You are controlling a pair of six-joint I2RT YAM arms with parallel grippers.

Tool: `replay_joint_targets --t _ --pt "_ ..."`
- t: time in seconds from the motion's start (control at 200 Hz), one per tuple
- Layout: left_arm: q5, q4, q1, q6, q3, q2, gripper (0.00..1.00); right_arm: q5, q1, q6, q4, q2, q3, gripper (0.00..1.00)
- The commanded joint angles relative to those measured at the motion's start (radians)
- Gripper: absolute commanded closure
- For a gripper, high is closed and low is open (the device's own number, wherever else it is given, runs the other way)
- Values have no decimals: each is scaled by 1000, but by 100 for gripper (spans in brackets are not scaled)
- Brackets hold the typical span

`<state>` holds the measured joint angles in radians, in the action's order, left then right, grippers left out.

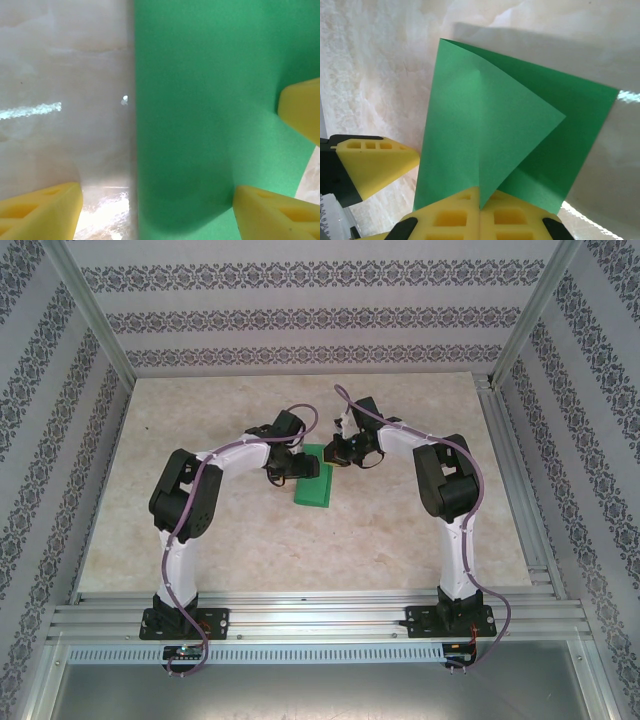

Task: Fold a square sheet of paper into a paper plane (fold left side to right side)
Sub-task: First fold in half a square sheet of paper at the center of the table.

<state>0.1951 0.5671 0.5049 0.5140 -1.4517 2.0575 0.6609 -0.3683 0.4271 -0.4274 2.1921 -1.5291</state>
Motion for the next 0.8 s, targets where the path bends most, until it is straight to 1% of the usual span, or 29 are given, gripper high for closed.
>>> replay_joint_targets --t 0.0,0.354,0.794 --pt "-33 45 15 -6 -37 15 20 -24 7 -1 -3 25 12 95" --pt "-76 77 43 -17 -38 23 19 -39 4 -11 -22 14 16 94" --pt "-91 85 69 -18 -35 36 18 -67 5 -26 -43 15 15 94"
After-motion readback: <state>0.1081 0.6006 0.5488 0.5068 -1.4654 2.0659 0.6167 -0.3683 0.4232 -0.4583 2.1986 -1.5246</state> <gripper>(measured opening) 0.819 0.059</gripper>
